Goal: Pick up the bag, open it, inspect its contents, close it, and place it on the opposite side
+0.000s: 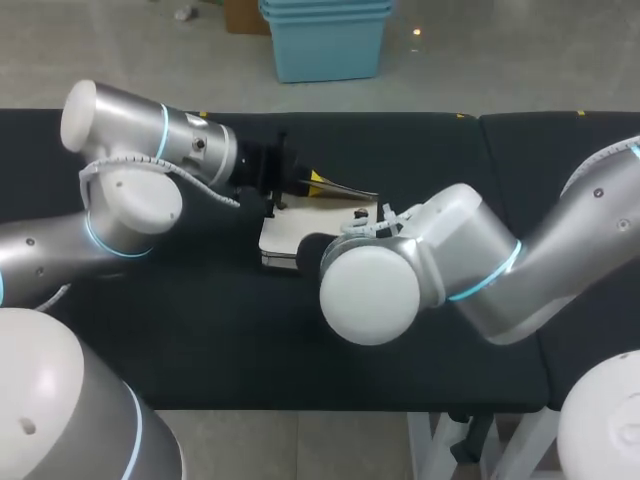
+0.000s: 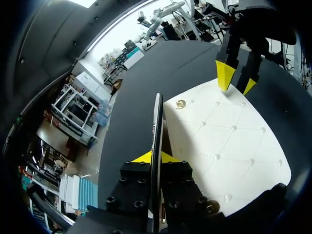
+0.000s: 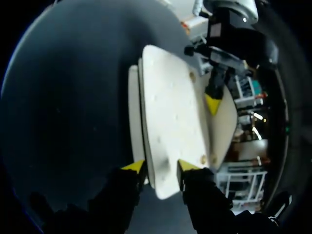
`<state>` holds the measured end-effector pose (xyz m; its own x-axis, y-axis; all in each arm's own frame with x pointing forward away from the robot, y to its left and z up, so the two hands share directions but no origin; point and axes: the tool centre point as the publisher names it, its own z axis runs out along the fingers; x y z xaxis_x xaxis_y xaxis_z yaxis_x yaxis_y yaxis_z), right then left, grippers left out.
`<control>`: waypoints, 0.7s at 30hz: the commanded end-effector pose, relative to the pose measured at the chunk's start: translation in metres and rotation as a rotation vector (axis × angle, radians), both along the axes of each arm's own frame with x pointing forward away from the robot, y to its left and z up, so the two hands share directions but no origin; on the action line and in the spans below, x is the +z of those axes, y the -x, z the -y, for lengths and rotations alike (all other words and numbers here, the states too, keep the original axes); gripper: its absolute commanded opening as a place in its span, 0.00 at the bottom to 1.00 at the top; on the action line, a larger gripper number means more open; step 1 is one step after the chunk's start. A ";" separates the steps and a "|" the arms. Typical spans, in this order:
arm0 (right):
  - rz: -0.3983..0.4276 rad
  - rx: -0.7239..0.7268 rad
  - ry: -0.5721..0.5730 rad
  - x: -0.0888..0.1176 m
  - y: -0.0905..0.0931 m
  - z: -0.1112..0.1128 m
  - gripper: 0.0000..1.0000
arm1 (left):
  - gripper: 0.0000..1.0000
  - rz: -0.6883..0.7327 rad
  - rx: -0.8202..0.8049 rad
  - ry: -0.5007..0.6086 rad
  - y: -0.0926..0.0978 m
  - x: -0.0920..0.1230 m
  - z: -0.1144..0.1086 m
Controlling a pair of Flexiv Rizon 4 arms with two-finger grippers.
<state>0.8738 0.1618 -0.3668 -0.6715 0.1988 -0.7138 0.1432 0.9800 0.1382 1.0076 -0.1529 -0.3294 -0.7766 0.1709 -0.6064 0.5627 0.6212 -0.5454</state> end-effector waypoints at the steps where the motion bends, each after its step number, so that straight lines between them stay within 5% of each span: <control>1: 0.006 -0.004 0.009 -0.009 -0.003 -0.001 0.39 | 0.00 -0.007 -0.006 -0.001 -0.004 -0.001 0.001; 7: 0.009 -0.014 0.008 -0.009 -0.006 0.000 0.31 | 0.00 -0.010 -0.013 -0.010 -0.003 -0.002 0.002; 13: 0.017 -0.016 0.007 -0.008 -0.007 0.000 0.00 | 0.00 -0.012 -0.020 -0.015 -0.003 -0.003 0.004; 21: 0.017 -0.021 -0.001 -0.010 -0.007 0.000 0.00 | 0.00 0.037 -0.059 0.014 0.003 -0.007 0.002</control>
